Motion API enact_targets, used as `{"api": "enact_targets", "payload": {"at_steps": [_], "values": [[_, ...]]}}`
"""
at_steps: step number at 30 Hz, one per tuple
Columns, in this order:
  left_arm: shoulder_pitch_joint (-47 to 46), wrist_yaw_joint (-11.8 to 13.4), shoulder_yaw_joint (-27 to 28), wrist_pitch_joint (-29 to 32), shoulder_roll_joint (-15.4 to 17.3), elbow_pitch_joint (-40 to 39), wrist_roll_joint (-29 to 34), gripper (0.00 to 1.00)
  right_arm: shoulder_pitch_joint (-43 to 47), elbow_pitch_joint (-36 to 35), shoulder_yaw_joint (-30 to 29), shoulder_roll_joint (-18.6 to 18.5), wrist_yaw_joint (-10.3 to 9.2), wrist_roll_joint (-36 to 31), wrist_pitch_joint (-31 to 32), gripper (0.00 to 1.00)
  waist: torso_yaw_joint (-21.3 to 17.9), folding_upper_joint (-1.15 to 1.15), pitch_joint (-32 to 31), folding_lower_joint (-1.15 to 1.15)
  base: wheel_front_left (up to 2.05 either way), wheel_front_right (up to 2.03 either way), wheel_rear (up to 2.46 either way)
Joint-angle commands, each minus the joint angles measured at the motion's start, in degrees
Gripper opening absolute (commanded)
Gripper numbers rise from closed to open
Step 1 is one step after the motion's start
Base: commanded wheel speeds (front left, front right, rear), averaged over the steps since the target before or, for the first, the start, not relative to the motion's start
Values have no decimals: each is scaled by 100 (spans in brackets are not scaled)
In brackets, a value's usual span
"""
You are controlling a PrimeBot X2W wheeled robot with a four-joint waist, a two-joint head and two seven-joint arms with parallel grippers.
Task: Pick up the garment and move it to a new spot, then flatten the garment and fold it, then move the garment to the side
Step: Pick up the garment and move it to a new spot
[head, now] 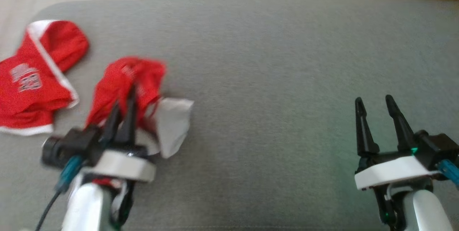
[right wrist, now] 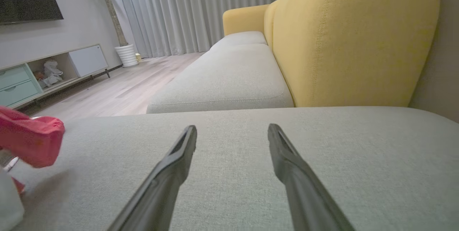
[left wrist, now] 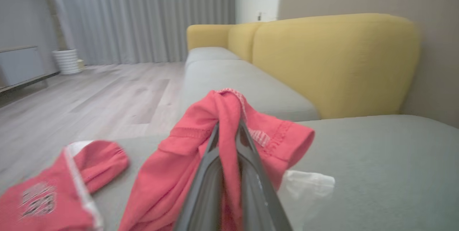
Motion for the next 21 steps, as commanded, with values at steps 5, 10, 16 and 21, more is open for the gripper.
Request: {"api": "enact_targets", "payload": {"at_steps": [5,10,16,21], "values": [[-1006,-138,-459,-103,-88,163,98,0,-383,-220,232,-21,44,115,-83,100,-863,0,493,1,0,0,0],[-1573,-257,-1148,-59,-129,744,226,0,-533,-185,369,-21,44,257,-213,100,-1468,0,874,1,0,0,0],[-2106,-384,-2014,29,-147,1657,356,0,-660,-62,423,-21,44,433,-417,100,-1981,0,1311,1,0,0,0],[-2439,-422,-2559,2,-153,2385,327,0,-755,81,466,-20,44,533,-572,100,-2163,0,1513,1,0,0,0]]}}
